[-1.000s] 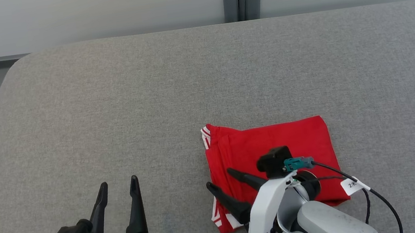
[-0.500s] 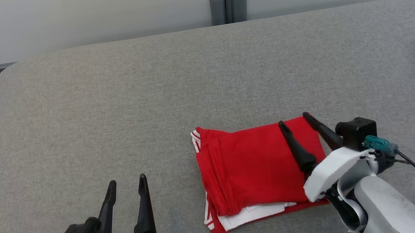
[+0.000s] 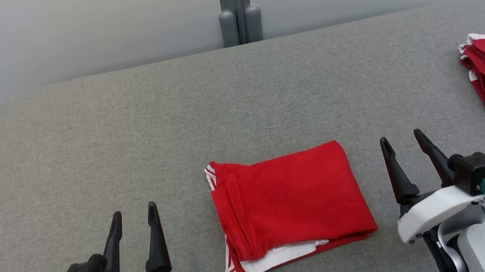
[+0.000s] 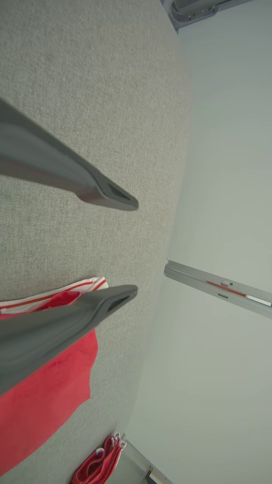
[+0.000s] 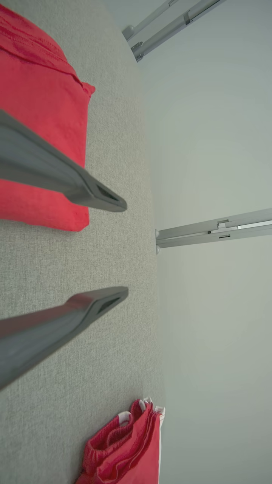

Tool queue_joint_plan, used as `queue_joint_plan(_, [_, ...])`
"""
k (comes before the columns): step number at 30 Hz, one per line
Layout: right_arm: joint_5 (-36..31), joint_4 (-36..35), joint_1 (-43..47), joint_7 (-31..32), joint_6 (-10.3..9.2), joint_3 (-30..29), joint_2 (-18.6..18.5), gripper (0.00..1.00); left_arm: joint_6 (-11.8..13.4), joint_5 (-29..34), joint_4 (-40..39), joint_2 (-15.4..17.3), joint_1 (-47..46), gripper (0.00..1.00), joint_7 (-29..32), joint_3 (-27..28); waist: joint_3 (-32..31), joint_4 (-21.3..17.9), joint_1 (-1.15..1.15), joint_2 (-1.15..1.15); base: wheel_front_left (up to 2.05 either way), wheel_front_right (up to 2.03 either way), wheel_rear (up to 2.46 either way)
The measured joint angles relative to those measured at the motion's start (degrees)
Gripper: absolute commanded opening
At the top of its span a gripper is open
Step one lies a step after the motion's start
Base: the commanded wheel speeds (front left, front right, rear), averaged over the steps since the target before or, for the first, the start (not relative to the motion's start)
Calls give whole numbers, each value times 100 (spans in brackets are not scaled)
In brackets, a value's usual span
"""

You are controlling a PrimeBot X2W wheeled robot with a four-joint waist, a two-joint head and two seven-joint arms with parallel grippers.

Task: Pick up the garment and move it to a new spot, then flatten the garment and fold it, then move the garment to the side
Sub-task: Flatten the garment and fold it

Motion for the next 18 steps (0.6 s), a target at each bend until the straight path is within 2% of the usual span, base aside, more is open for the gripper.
queue_joint_plan(9, [180, -250, 277, -53, 0, 79, 16, 100, -237, 323, 30, -303, 436, 100, -7, 567, -226, -125, 0, 0, 0, 0, 0])
queue_joint_plan(18, [274, -232, 331, -102, 0, 116, 18, 100, -426, 634, 70, -483, 530, 100, -7, 855, -278, -113, 0, 0, 0, 0, 0])
